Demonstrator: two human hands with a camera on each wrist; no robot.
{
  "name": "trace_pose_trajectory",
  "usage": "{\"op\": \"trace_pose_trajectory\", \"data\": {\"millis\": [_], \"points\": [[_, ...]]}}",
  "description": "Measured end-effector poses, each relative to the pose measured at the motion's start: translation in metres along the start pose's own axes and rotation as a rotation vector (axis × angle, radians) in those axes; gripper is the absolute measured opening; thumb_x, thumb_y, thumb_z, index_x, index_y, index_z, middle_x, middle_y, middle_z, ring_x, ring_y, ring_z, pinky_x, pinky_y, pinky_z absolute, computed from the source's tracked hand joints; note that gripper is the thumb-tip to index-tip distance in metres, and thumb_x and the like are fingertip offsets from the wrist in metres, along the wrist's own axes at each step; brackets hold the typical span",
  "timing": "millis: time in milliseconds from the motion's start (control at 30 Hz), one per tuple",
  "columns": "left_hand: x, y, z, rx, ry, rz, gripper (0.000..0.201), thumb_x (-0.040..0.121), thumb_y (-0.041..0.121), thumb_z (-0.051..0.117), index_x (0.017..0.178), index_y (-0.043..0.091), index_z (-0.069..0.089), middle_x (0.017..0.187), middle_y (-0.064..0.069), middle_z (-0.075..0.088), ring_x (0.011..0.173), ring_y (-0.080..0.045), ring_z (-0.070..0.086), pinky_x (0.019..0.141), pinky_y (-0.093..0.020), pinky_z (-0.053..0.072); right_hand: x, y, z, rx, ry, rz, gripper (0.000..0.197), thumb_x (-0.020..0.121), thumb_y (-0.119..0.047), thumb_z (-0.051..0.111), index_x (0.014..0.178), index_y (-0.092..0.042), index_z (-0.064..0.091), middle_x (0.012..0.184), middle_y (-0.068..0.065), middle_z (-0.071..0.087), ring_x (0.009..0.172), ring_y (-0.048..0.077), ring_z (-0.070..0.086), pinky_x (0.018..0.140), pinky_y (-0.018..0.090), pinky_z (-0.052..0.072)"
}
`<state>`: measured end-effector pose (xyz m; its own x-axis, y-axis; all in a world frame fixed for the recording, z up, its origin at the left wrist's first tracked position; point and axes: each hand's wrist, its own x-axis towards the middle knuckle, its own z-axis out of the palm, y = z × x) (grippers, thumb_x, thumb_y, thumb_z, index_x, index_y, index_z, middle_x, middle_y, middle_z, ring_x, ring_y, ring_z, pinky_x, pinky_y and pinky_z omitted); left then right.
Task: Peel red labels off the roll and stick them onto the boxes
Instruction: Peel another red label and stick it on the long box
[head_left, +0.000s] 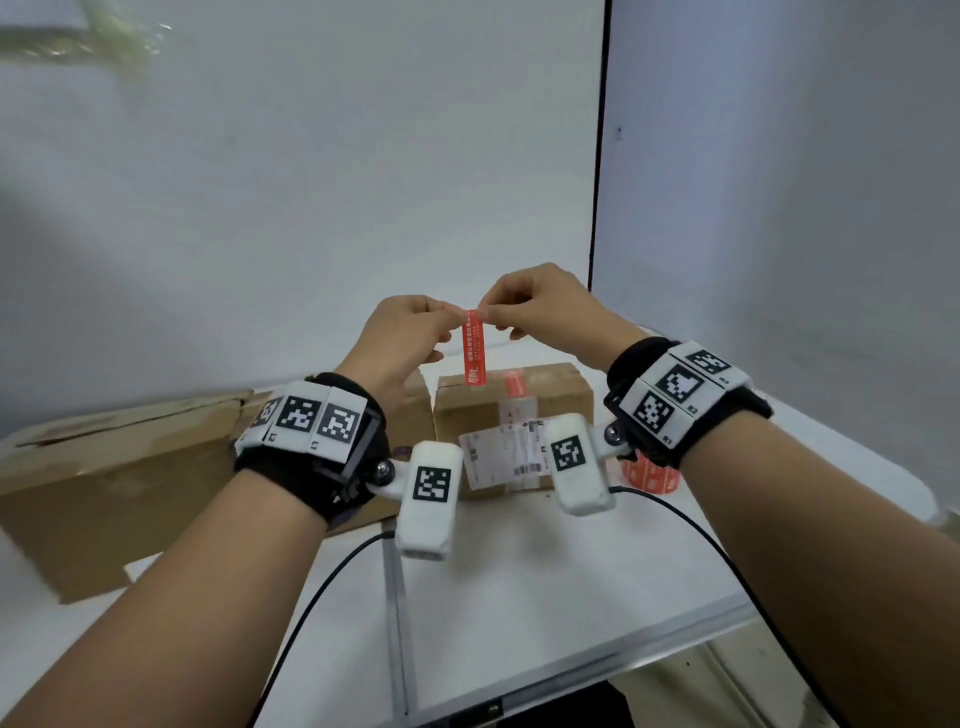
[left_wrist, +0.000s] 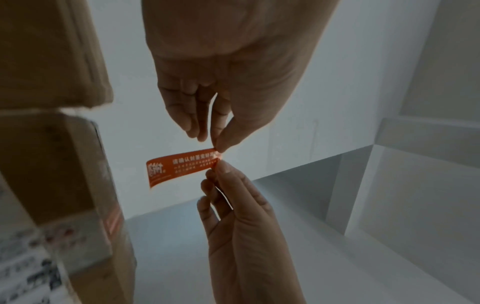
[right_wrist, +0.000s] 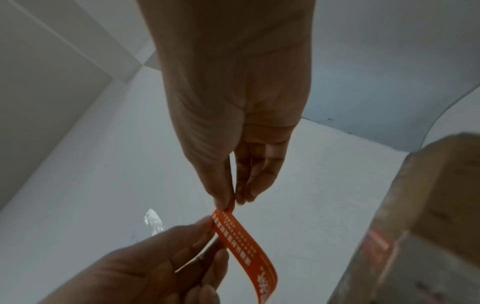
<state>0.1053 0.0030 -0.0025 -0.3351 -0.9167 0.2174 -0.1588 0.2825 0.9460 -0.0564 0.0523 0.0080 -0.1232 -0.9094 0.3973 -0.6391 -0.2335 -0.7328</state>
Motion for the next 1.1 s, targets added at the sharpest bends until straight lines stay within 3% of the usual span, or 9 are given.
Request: {"op": "trace_pose_trajectory", "data": {"millis": [133, 300, 467, 600, 700, 767, 867, 1000, 1100], "points": [[-0.001, -0.004, -0.036, 0.042, 0.036, 0.025, 0.007, 0.088, 0.023, 0.065, 0.087, 0.017, 0.069, 0.096, 0.005, 0.069, 0.089, -0.011, 0.062, 0.071, -0.023, 0.049, 0.016, -0.018, 0.028, 0.011, -0.021, -0.029, 0.019, 0.086, -0.023, 0.066, 0.090, -0.006, 0.073, 0.079, -0.001, 0.068, 0.071, 0.005, 0.060, 0.063, 0.016, 0.052], [-0.002, -0.015, -0.084, 0.023, 0.146, 0.083, 0.034, 0.092, 0.014, 0.059, 0.125, 0.011, 0.061, 0.111, -0.002, 0.069, 0.096, -0.015, 0.068, 0.086, -0.027, 0.055, 0.038, -0.023, 0.057, 0.177, -0.009, 0.062, 0.016, 0.089, -0.019, 0.062, 0.089, -0.004, 0.068, 0.077, -0.003, 0.062, 0.072, 0.008, 0.059, 0.066, 0.019, 0.051], [-0.007, -0.042, -0.116, 0.796, 0.030, 0.068, 0.030, 0.095, 0.021, 0.053, 0.122, 0.018, 0.065, 0.128, -0.001, 0.064, 0.120, -0.019, 0.057, 0.101, -0.026, 0.039, 0.053, -0.022, 0.077, 0.731, -0.104, 0.303, 0.010, 0.091, -0.015, 0.060, 0.086, -0.007, 0.064, 0.080, 0.003, 0.061, 0.071, 0.012, 0.060, 0.063, 0.019, 0.051], [-0.020, -0.060, -0.118, 0.993, -0.104, 0.021, 0.034, 0.099, 0.037, 0.042, 0.118, 0.025, 0.068, 0.120, -0.003, 0.068, 0.111, -0.025, 0.060, 0.096, -0.034, 0.046, 0.059, -0.024, 0.092, 1.073, -0.103, 0.477, 0.010, 0.090, -0.012, 0.060, 0.081, -0.009, 0.061, 0.076, 0.003, 0.061, 0.067, 0.013, 0.060, 0.061, 0.019, 0.049], [-0.027, -0.067, -0.119, 1.037, -0.136, 0.024, 0.035, 0.097, 0.049, 0.037, 0.113, 0.035, 0.065, 0.109, 0.004, 0.070, 0.102, -0.021, 0.062, 0.089, -0.041, 0.051, 0.059, -0.023, 0.105, 1.117, -0.133, 0.508, 0.007, 0.090, -0.013, 0.060, 0.084, -0.010, 0.061, 0.078, 0.002, 0.062, 0.069, 0.013, 0.060, 0.063, 0.019, 0.048], [-0.030, -0.067, -0.120, 1.043, -0.169, 0.028, 0.037, 0.095, 0.054, 0.041, 0.121, 0.038, 0.060, 0.122, 0.007, 0.067, 0.112, -0.019, 0.059, 0.096, -0.040, 0.048, 0.059, -0.021, 0.114, 1.095, -0.140, 0.508, 0.008, 0.090, -0.014, 0.060, 0.083, -0.011, 0.061, 0.079, 0.001, 0.062, 0.069, 0.012, 0.061, 0.063, 0.019, 0.048], [-0.030, -0.060, -0.123, 1.056, -0.273, 0.005, 0.055, 0.089, 0.058, 0.051, 0.135, 0.029, 0.052, 0.142, 0.009, 0.053, 0.129, -0.015, 0.049, 0.107, -0.030, 0.037, 0.059, -0.018, 0.124, 1.016, -0.112, 0.470, 0.013, 0.091, -0.016, 0.058, 0.079, -0.014, 0.061, 0.079, 0.000, 0.062, 0.075, 0.012, 0.061, 0.070, 0.021, 0.046], [-0.026, -0.052, -0.128, 1.047, -0.326, 0.035, 0.055, 0.088, 0.050, 0.060, 0.136, 0.023, 0.053, 0.143, 0.009, 0.052, 0.132, -0.011, 0.046, 0.098, -0.017, 0.029, 0.055, -0.012, 0.132, 0.991, -0.091, 0.459, 0.013, 0.092, -0.017, 0.057, 0.079, -0.016, 0.061, 0.080, -0.002, 0.062, 0.077, 0.011, 0.062, 0.075, 0.021, 0.045], [-0.025, -0.055, -0.129, 1.083, -0.325, 0.035, 0.055, 0.089, 0.053, 0.056, 0.138, 0.028, 0.051, 0.143, 0.010, 0.051, 0.131, -0.013, 0.046, 0.100, -0.019, 0.030, 0.054, -0.009, 0.131, 1.005, -0.093, 0.454, 0.012, 0.092, -0.017, 0.056, 0.081, -0.015, 0.061, 0.081, -0.001, 0.062, 0.079, 0.012, 0.062, 0.076, 0.022, 0.046]]}}
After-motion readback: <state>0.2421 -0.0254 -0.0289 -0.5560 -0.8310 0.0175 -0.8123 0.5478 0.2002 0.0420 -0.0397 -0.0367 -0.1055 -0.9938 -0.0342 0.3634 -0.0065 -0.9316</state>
